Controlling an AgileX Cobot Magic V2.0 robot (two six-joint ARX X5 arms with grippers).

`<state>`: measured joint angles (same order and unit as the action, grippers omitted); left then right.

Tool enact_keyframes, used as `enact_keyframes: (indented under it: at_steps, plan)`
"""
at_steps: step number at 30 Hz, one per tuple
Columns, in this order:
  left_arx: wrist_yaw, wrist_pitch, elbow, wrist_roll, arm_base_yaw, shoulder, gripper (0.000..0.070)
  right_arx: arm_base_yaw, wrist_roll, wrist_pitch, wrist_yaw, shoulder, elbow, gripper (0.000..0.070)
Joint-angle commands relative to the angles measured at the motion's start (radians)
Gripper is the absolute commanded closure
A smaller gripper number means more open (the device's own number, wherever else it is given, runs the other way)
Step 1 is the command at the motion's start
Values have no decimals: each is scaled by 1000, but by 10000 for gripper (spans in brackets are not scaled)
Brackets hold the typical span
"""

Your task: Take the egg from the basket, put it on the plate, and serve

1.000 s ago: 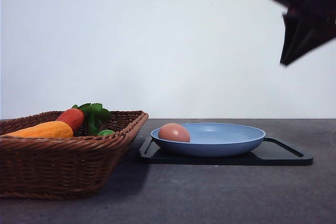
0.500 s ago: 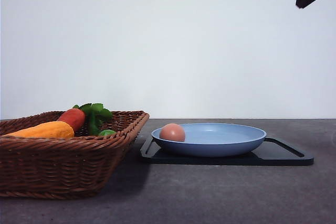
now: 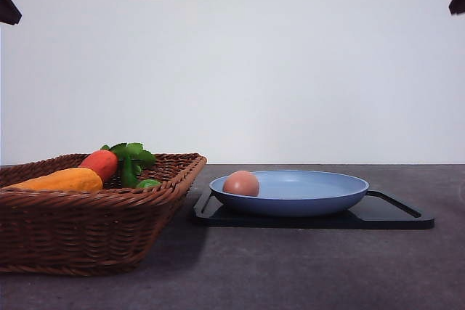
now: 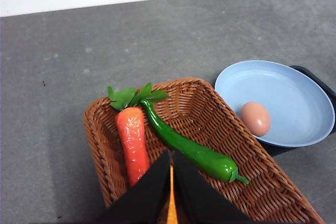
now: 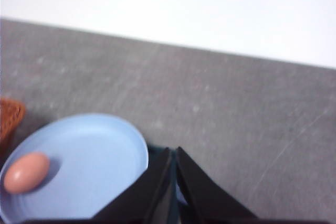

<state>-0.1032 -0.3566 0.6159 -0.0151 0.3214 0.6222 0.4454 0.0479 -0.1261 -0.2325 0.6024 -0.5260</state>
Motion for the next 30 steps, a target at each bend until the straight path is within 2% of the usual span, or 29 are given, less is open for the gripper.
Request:
enact_keyframes:
  at_steps: [1,13,16,19,22,26,30]
  plan:
    - [3,13,13,-5,2,6,700,8,-7,25,-4,1,-9,700]
    - [3,-12,12,-5,9,-15,700,8,-7,82,-7,2,-9,700]
    - [9,-67,9,54,1,-115,700,8,-7,82,-7,1,-9,700]
    - [9,-27,-39,108,-38,-244,700,8,-7,82,-7,2,-9,700]
    - [11,56,-135,114,-112,-371,700,8,-7,81,-8,2,-9,700]
    - [11,161,-280,99,-203,-489,700,8,-7,82,-7,1,-9,700]
    - [11,174,-400,40,-256,-572,700,8,-7,82,-7,1,-9,700]
